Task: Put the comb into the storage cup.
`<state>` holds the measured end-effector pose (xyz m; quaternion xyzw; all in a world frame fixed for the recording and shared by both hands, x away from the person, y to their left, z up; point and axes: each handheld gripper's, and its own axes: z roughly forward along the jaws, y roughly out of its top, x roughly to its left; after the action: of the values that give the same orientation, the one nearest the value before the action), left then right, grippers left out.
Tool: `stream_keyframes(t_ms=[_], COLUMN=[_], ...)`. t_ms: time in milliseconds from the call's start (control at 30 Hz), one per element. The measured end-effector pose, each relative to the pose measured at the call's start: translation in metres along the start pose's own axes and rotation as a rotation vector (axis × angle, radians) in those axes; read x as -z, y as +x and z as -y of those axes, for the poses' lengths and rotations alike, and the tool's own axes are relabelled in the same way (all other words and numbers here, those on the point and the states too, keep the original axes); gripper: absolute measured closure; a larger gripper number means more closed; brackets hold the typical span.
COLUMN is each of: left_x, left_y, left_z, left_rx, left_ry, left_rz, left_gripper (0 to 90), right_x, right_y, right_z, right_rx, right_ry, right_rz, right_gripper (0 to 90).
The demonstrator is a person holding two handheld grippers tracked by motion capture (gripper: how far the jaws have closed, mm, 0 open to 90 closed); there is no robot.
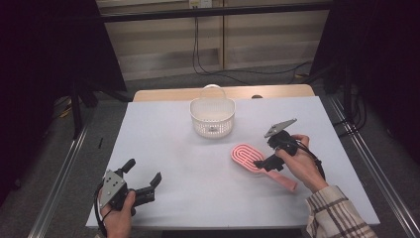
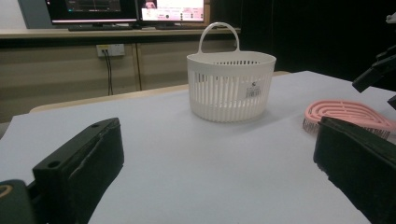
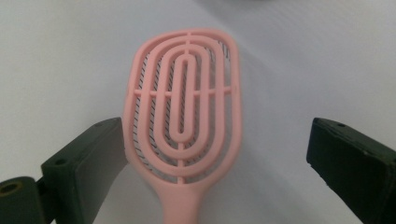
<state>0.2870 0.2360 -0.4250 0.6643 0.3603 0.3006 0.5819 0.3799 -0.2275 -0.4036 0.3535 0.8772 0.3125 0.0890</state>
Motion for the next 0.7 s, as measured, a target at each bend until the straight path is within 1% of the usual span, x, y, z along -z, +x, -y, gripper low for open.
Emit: stream_keyframes(t_ms=[100, 200, 333, 400, 500, 600, 700], left_x=[0.000, 0.000, 0.000, 0.000, 0.000, 0.000, 0.000], left_y=[0.000, 0.000, 0.000, 0.000, 0.000, 0.001, 0.001], left_z=[0.000, 0.000, 0.000, 0.000, 0.000, 0.000, 0.000], left_rx=[0.004, 0.004, 0.002, 0.002, 0.001, -0.001, 0.002], left_ry=[-0.001, -0.001, 0.000, -0.001, -0.001, -0.001, -0.001], left_rz=[0.001, -0.001, 0.001, 0.001, 0.001, -0.002, 0.000], left_gripper=[1.8, 1.7, 1.7, 1.8, 1.8, 1.8, 1.8], right_x=[-0.003, -0.006, -0.012, -0.014, -0.020, -0.024, -0.029], right_y=[0.001, 0.002, 0.007, 0.008, 0.011, 0.013, 0.015], right_z=[-0.002, -0.004, -0.007, -0.009, -0.013, -0.015, -0.016], right_rx=[0.001, 0.008, 0.019, 0.021, 0.007, 0.016, 0.022], right_ry=[0.010, 0.026, 0.061, 0.070, 0.090, 0.103, 0.120], right_rz=[-0.007, -0.024, -0.038, -0.031, -0.008, -0.029, -0.034], right_gripper=[4.5, 4.5, 4.5, 5.2, 7.0, 6.6, 6.8])
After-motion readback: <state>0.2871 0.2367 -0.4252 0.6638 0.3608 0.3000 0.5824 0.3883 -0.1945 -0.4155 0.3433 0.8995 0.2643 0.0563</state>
